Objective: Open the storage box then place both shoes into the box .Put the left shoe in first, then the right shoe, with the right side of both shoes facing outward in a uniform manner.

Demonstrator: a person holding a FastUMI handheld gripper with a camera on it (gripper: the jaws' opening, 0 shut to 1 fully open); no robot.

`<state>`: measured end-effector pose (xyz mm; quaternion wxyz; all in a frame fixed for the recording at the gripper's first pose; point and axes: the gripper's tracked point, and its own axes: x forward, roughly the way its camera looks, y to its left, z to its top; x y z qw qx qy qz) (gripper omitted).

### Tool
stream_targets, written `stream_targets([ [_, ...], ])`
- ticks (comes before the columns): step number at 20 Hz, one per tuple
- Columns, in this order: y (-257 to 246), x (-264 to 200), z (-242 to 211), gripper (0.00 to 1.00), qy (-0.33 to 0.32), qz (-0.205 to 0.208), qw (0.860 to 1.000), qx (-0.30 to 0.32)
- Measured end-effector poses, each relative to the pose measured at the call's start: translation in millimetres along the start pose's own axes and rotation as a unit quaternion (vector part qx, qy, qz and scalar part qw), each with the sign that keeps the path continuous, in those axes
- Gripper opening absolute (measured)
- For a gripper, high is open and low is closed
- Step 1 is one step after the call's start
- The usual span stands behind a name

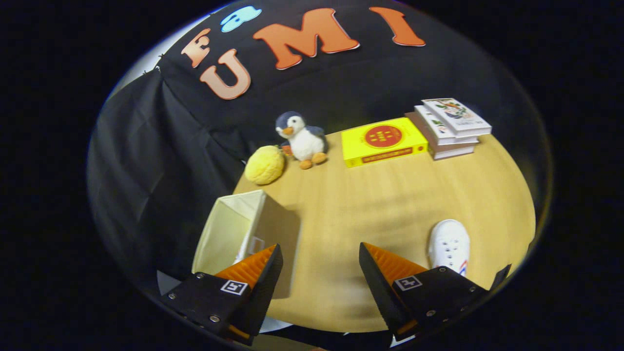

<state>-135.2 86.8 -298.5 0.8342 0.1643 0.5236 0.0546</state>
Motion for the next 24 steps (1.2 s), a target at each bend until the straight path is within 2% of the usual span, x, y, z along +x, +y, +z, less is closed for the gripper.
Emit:
stream_targets([
  [2, -59.2, -4.2, -22.2, 0.95, 0.017, -0.052, 0.998, 0.000],
  [5, -129.9, -11.5, -58.3, 0.95, 0.046, -0.107, 0.993, -0.001],
  [8, -178.0, -11.9, -84.5, 0.91, 0.063, -0.142, 0.988, -0.006],
  [10, -195.9, -8.9, -99.4, 0.88, 0.076, -0.150, 0.986, -0.015],
  [16, -214.0, 19.5, -134.9, 0.73, 0.109, -0.131, 0.985, -0.035],
  [19, -209.4, 31.8, -127.7, 0.61, 0.092, -0.092, 0.991, 0.024],
  [22, -203.0, 38.7, -132.6, 0.44, 0.104, -0.042, 0.990, 0.090],
  [24, -199.4, 41.6, -131.3, 0.36, 0.100, -0.025, 0.987, 0.125],
])
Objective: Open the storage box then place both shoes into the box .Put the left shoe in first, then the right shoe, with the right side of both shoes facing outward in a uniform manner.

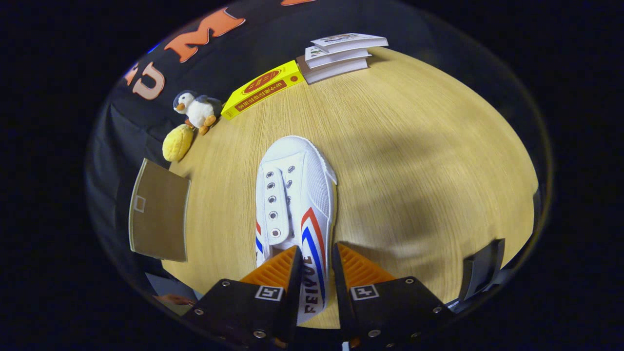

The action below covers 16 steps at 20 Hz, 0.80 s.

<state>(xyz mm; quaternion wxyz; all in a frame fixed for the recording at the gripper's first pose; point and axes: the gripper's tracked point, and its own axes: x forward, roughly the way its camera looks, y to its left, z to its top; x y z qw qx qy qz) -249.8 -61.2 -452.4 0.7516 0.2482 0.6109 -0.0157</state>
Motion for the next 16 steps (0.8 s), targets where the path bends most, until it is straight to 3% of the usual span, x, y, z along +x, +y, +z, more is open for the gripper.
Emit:
stream_targets([
  [4, -1.1, 2.1, 4.1, 0.19, -0.002, 0.006, 1.000, 0.028],
  [5, 2.3, 1.8, 4.1, 0.10, -0.001, 0.017, 0.999, 0.046],
  [6, 8.4, 2.2, 1.4, 0.08, 0.001, 0.032, 0.997, 0.063],
  [10, 35.6, -4.2, 13.8, 0.05, -0.016, 0.077, 0.992, 0.100],
  [16, 88.7, -26.5, 59.8, 0.05, -0.052, 0.125, 0.989, 0.056],
])
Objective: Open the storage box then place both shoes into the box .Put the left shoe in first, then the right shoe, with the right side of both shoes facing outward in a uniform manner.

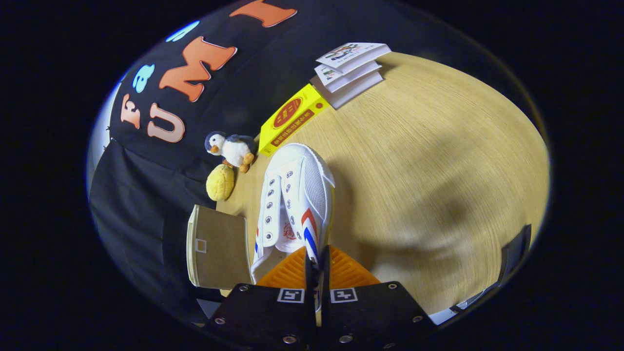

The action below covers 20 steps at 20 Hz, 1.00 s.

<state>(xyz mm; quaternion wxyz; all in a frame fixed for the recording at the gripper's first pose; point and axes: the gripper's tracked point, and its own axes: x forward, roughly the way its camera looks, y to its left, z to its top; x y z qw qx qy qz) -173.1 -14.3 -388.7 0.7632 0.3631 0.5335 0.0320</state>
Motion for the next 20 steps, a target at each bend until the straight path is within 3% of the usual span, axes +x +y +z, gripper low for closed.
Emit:
stream_targets([
  [6, 75.1, 7.6, 8.8, 0.05, 0.006, 0.019, 0.998, -0.056],
  [20, 286.0, 41.7, -52.2, 0.05, 0.016, 0.014, 0.995, -0.096],
])
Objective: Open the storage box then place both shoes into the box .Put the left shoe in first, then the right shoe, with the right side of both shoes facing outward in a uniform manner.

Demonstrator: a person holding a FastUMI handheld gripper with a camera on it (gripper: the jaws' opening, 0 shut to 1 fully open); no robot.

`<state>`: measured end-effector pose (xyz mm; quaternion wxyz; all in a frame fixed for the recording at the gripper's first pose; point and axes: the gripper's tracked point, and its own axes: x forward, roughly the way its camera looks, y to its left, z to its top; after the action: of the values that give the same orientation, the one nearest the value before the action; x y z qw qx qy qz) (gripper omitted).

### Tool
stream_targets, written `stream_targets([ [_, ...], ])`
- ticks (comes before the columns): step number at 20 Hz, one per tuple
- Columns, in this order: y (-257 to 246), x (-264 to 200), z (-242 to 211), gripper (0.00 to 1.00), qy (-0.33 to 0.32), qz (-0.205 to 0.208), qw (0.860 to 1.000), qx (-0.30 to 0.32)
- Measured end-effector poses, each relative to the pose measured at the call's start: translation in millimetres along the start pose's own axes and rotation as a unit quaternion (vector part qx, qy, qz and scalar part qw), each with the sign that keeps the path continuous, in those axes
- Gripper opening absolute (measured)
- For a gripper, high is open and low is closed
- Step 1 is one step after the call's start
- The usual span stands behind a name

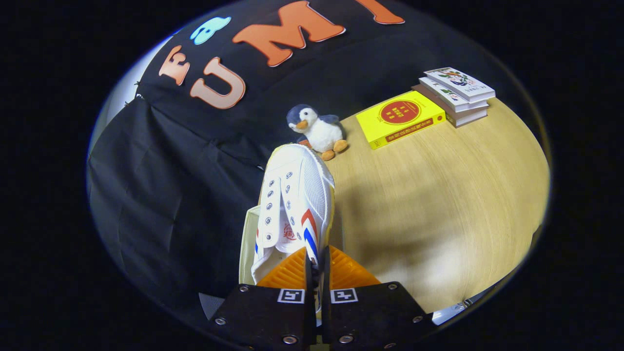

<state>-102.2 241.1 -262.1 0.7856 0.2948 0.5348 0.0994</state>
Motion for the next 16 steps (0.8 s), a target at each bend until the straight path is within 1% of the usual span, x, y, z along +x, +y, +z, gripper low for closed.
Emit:
stream_targets([
  [3, 29.6, 20.1, -18.6, 0.05, 0.025, -0.007, 0.999, -0.026],
  [7, 43.4, 45.6, -49.3, 0.05, 0.063, -0.040, 0.996, -0.043],
  [13, 30.5, 77.8, -68.6, 0.05, 0.093, -0.108, 0.988, -0.056],
  [16, 31.8, 84.2, -81.0, 0.05, 0.106, -0.139, 0.983, -0.056],
])
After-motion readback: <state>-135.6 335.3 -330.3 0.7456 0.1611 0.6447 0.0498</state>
